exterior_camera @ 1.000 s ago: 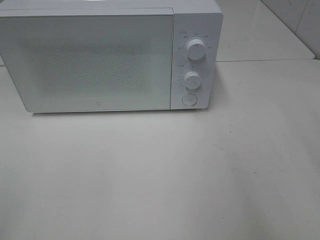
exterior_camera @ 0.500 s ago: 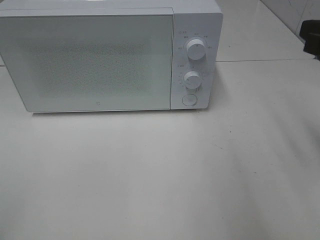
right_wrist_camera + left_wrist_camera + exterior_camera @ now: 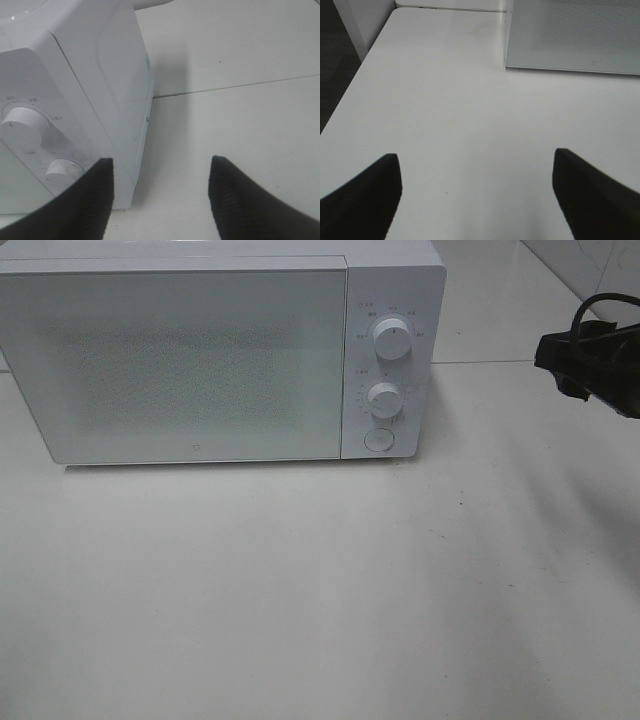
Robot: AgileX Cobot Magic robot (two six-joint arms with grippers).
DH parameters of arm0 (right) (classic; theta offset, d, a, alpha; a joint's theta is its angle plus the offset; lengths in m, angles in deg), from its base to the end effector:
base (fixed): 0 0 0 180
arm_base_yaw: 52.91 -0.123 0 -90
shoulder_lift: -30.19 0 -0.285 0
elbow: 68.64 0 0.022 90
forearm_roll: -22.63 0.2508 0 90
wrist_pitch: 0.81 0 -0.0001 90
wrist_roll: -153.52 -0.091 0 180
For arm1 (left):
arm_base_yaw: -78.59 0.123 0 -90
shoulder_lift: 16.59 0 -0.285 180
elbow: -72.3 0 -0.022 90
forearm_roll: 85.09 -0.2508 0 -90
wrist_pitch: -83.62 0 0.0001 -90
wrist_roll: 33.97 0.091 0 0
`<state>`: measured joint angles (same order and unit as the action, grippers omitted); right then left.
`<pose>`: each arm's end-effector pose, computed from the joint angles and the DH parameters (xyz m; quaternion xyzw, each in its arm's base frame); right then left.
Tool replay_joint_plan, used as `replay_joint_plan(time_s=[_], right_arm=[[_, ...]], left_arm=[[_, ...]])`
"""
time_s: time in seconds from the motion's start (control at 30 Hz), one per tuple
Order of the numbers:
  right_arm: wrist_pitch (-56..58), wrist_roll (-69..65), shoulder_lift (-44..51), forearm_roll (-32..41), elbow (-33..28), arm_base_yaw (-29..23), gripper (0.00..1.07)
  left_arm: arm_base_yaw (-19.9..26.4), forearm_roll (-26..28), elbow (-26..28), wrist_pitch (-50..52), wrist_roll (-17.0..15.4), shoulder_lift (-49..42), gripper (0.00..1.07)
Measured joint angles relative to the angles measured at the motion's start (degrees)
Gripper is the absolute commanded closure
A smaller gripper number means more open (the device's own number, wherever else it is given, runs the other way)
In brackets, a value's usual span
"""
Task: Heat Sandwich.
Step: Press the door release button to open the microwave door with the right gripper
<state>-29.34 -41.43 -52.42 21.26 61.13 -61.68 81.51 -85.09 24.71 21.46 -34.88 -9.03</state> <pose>0.2473 0.0392 0.2286 0.0308 0.7891 0.1242 0.6008 -0.0085 -0.0004 0.2800 -0.0285 0.8536 0.0091 0.5201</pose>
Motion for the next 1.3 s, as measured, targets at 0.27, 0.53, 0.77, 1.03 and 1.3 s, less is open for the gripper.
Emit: replay_joint_plan(time_s=[0.27,0.53,0.77,1.03,1.3], right_arm=[[-5.79,-0.8,-6.13,0.0,-0.06,-4.93,0.63],[-12.95,-5.96,-14.38,0.17,0.0,-10.43,0.93],[-20.45,-17.93,-21.66,0.17,0.0,-13.69,1.07],[-28.53,-37.64,-28.76,0.23,-0.06,-14.04,1.07],[-30.54,-45.78,-33.4,-0.06,1.89,-14.04,1.07]], left_arm=[[0.0,0.0,0.0,0.0,0.0,0.0,0.28],[0.0,0.0,0.0,0.0,0.0,0.0,0.28],[0.0,0.0,0.0,0.0,0.0,0.0,0.28],[0.0,0.0,0.0,0.0,0.0,0.0,0.28],[0.0,0.0,0.0,0.0,0.0,0.0,0.28]])
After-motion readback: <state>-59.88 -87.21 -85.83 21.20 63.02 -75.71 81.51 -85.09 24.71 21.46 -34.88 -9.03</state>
